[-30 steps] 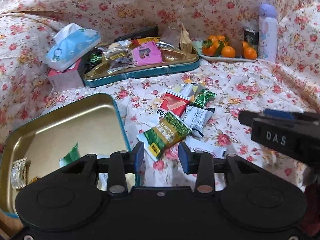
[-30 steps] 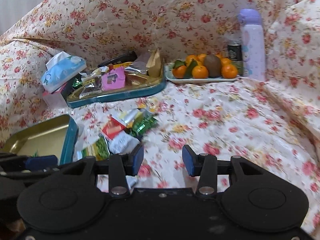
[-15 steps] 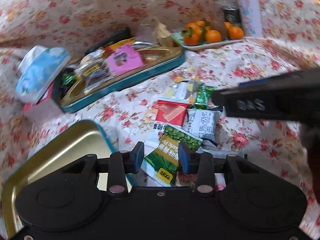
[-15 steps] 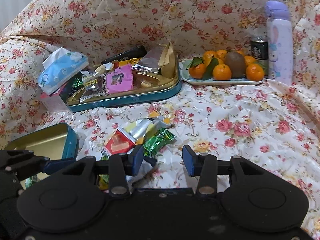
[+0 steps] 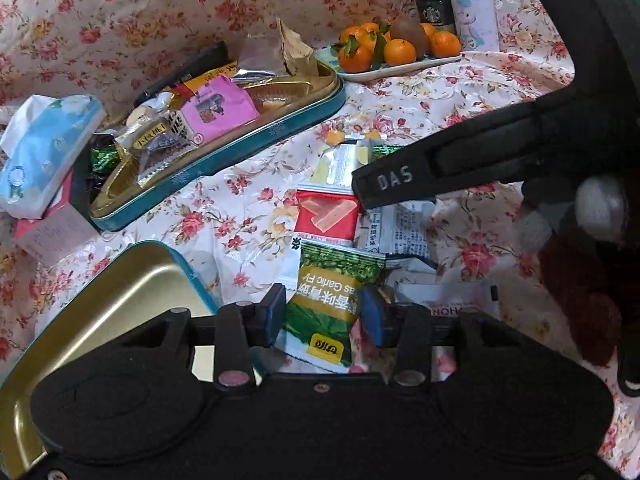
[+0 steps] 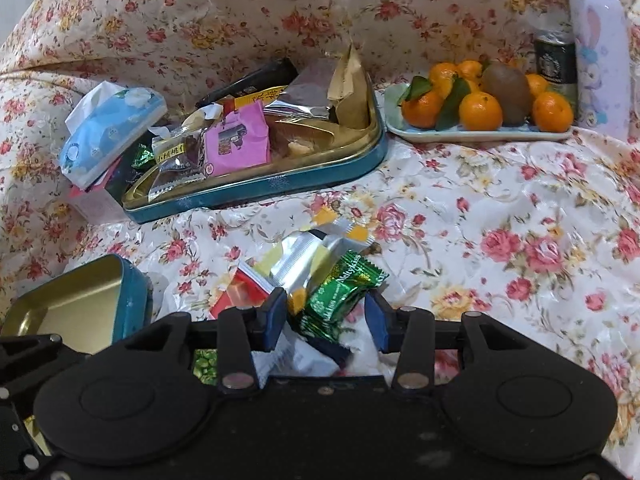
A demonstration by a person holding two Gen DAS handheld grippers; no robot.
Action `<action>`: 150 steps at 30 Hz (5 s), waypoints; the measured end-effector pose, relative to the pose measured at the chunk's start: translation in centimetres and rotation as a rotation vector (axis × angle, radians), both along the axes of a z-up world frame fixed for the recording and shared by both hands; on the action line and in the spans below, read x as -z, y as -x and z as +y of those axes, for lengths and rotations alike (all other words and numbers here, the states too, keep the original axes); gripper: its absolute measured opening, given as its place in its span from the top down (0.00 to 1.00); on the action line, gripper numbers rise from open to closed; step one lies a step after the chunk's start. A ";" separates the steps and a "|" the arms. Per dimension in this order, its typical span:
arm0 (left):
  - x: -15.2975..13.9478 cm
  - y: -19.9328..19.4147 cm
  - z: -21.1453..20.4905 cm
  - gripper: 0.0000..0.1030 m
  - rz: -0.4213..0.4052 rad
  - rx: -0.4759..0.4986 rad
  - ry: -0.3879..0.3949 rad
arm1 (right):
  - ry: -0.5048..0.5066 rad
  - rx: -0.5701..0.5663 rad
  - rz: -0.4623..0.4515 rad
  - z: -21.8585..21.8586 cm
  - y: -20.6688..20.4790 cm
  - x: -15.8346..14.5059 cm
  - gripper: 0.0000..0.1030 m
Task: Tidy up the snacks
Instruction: 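Move the left tool to the green garlic snack packet and grasp it, then grasp the green foil-wrapped candy with the right tool while the left tool holds the packet, then carry the green packet and green foil candy over the gold tray with both tools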
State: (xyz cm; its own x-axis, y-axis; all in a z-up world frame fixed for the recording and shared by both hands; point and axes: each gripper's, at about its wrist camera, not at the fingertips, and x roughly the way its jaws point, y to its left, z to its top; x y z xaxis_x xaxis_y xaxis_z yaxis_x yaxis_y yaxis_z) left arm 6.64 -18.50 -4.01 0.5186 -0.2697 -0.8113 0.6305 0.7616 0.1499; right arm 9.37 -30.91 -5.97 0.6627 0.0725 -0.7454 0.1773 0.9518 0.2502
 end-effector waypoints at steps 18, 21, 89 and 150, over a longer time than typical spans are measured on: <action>-0.9 0.9 0.2 0.58 0.143 -0.175 0.126 | 0.090 0.092 -0.015 -3.4 6.0 -1.1 0.80; -1.7 2.4 0.5 0.58 0.137 -0.192 0.151 | 0.066 0.109 -0.011 -4.2 8.2 -1.5 0.80; -1.2 9.4 1.1 0.58 0.226 -0.283 0.164 | 0.196 0.057 -0.059 -0.9 19.1 -3.0 0.78; -1.1 15.4 13.5 0.59 0.295 -0.482 0.179 | 0.097 -0.359 0.027 11.1 26.6 -3.2 0.81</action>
State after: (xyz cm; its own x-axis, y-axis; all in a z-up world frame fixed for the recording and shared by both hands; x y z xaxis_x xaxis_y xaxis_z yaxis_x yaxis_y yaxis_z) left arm -8.79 -5.03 -2.92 0.3762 -0.2052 -0.9035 0.2022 0.9698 -0.1361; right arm -17.27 -19.83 -2.78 0.5876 0.2247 -0.7773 -0.1670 0.9737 0.1552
